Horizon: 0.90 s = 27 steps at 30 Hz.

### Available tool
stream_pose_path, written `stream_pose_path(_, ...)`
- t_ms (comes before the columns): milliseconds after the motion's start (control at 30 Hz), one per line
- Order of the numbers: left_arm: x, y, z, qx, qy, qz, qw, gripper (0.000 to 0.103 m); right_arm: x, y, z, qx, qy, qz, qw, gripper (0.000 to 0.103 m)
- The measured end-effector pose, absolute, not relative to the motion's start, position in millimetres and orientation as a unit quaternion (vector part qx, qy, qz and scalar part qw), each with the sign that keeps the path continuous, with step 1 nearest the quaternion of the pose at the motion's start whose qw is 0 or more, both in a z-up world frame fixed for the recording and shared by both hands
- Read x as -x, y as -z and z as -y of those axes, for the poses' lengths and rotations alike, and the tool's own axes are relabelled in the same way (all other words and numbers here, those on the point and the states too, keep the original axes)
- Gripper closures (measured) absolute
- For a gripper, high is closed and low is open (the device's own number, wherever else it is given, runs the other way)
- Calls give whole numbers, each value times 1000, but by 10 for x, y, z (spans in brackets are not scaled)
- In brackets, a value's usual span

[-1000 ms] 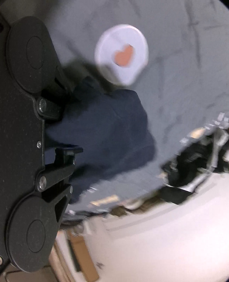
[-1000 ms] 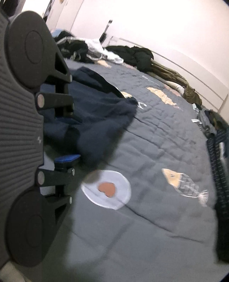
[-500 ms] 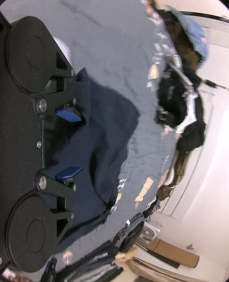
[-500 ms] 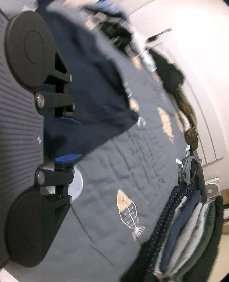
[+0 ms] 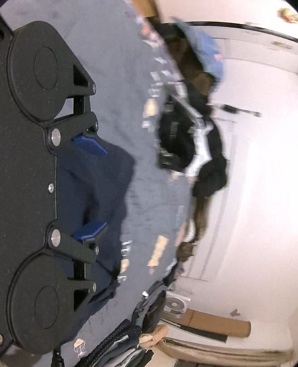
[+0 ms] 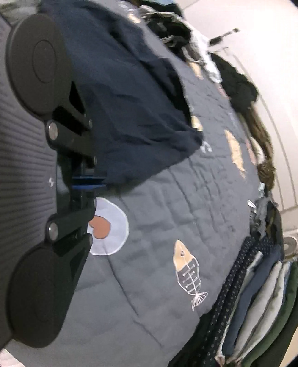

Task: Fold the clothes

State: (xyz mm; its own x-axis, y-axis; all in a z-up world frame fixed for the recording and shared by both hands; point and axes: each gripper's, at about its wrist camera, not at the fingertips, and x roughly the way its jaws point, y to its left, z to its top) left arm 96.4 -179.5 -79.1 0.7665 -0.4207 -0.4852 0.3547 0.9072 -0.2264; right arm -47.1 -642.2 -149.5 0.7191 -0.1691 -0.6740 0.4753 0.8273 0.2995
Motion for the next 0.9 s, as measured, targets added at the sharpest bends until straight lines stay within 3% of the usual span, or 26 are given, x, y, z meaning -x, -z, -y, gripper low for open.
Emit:
stream_pose_path(200, -1200, 1260, 1948, 14, 172, -397, 901, 39, 518, 1383, 6450, -230, 198, -291, 907, 102)
stream_pose_path(400, -1249, 1450, 1889, -28, 141, -426, 893, 39, 464, 1434, 6468, -208, 222, -309, 901, 102)
stream_pose_path(567, -1235, 1540, 1876, -53, 150, -441, 883, 67, 506, 1384, 6507, -158, 306, -289, 893, 103)
stream_pose_path(733, -1236, 1515, 1886, -42, 156, -445, 881, 71, 621, 1338, 6683, -244, 255, -269, 896, 103)
stream_pose_path(900, -1240, 1516, 1879, -36, 151, -447, 881, 67, 539, 1276, 6531, -249, 164, -283, 912, 87)
